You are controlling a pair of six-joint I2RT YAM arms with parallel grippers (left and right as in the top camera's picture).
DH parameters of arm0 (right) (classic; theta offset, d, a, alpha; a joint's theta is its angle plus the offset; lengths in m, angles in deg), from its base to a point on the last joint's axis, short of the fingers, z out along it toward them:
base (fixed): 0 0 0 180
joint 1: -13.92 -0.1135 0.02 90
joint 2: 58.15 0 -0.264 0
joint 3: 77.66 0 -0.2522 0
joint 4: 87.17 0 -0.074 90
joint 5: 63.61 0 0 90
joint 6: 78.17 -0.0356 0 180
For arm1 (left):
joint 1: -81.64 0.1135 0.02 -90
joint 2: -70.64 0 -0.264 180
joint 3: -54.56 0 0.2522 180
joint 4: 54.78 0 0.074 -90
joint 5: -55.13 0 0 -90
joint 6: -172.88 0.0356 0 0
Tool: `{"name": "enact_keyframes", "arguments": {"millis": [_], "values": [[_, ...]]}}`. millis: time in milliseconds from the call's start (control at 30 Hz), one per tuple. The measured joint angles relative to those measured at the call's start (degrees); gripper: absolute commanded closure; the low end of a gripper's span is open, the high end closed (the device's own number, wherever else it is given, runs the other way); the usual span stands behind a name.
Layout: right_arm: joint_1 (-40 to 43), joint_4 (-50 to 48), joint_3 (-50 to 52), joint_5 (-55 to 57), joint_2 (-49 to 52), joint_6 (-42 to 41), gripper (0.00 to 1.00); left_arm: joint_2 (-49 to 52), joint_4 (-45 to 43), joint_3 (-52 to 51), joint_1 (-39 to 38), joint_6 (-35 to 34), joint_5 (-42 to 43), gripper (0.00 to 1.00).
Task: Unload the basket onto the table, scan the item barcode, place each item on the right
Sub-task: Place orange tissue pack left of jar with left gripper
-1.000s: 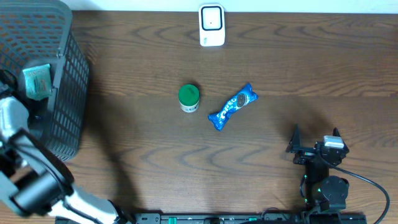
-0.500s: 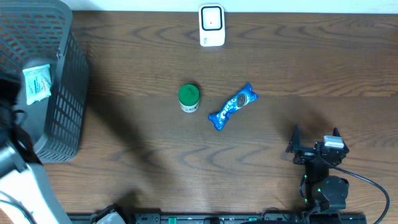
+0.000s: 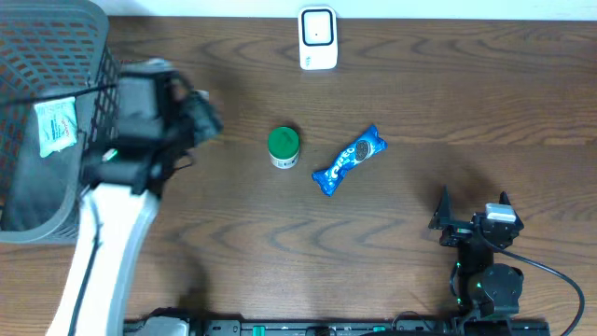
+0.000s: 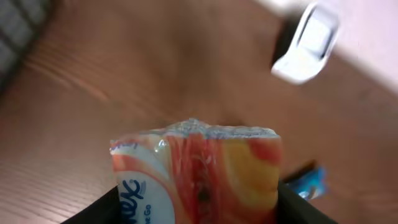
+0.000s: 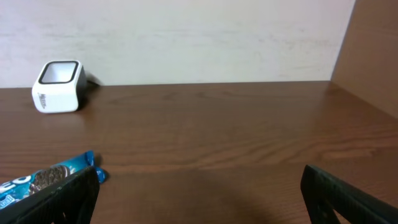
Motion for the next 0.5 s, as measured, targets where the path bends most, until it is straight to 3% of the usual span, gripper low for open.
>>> {"name": "enact_keyframes", "arguments": {"millis": [300, 367, 400, 433, 500], "values": [[0.0, 0.0, 0.0, 0.0, 0.0, 0.0, 0.01, 25.38, -1.64, 0.0, -6.62, -0.5, -1.95, 0.42], [0.0, 0.0, 0.0, 0.0, 0.0, 0.0, 0.01, 30.6, -3.19, 0.0, -6.62, -0.57, -2.27, 0.32], [0.0, 0.0, 0.0, 0.0, 0.0, 0.0, 0.01, 32.63, -3.74, 0.0, -6.62, -0.76, -2.43, 0.25], [0.0, 0.0, 0.0, 0.0, 0.0, 0.0, 0.01, 34.45, -4.46, 0.0, -6.62, -0.9, -2.62, 0.12], [0.0, 0.0, 0.0, 0.0, 0.0, 0.0, 0.01, 36.63, -5.66, 0.0, -6.62, -0.87, -2.75, 0.0]]}}
